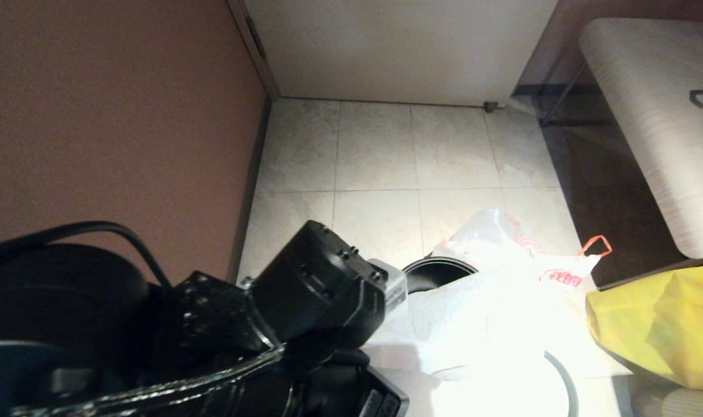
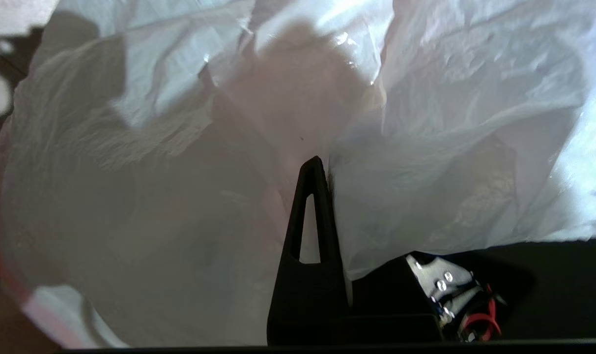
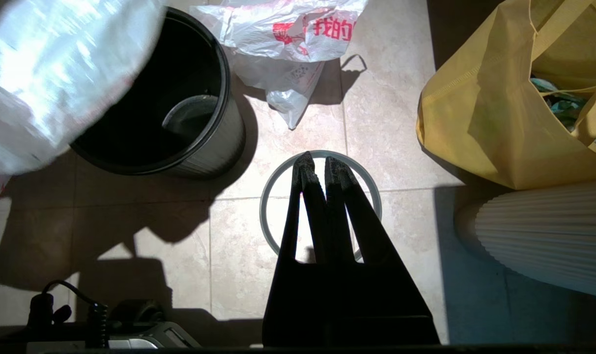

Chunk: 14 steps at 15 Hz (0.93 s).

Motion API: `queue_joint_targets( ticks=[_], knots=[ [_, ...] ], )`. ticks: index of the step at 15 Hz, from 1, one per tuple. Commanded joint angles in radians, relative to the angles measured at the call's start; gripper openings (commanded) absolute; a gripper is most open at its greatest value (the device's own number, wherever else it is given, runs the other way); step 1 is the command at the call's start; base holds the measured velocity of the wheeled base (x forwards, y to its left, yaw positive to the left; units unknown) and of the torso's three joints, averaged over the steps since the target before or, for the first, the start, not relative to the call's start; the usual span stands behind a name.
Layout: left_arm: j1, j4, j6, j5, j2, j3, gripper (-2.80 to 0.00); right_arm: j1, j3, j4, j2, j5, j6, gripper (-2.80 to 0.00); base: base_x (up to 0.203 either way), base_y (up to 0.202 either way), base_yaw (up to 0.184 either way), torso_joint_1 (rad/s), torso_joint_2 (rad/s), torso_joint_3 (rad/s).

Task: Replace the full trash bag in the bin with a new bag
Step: Put the new garbage bag on the trash can

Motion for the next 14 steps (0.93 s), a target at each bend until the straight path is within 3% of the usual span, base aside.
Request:
queue_joint_targets(
  ticks=[1, 5, 10, 11, 14],
  knots=[
    [0.035, 0.002, 0.013, 0.003, 0.194, -0.087, -2.8, 0.0, 0.0, 0.001, 0.001, 0.0, 0.001, -2.8, 0.0, 0.0, 0.0, 0.0, 0.0, 0.0],
    [0.124, 0.002, 0.069, 0.031, 0.519, -0.396, -2.8, 0.0, 0.0, 0.001, 0.001, 0.0, 0.001, -2.8, 0.0, 0.0, 0.0, 0.0, 0.0, 0.0],
    [0.183, -0.003, 0.104, 0.162, 0.821, -0.785, -2.8, 0.0, 0.0, 0.001, 0.001, 0.0, 0.001, -2.8, 0.0, 0.0, 0.0, 0.0, 0.0, 0.0],
    [0.195, -0.041, 0.123, 0.197, 0.871, -0.821, -2.8, 0.0, 0.0, 0.0, 0.001, 0.0, 0.001, -2.8, 0.0, 0.0, 0.0, 0.0, 0.0, 0.0],
    [0.224, -0.37, 0.24, 0.276, 0.959, -0.795, -2.8, 0.0, 0.0, 0.001, 0.001, 0.0, 0.001, -2.8, 0.0, 0.0, 0.0, 0.0, 0.0, 0.0]
  ],
)
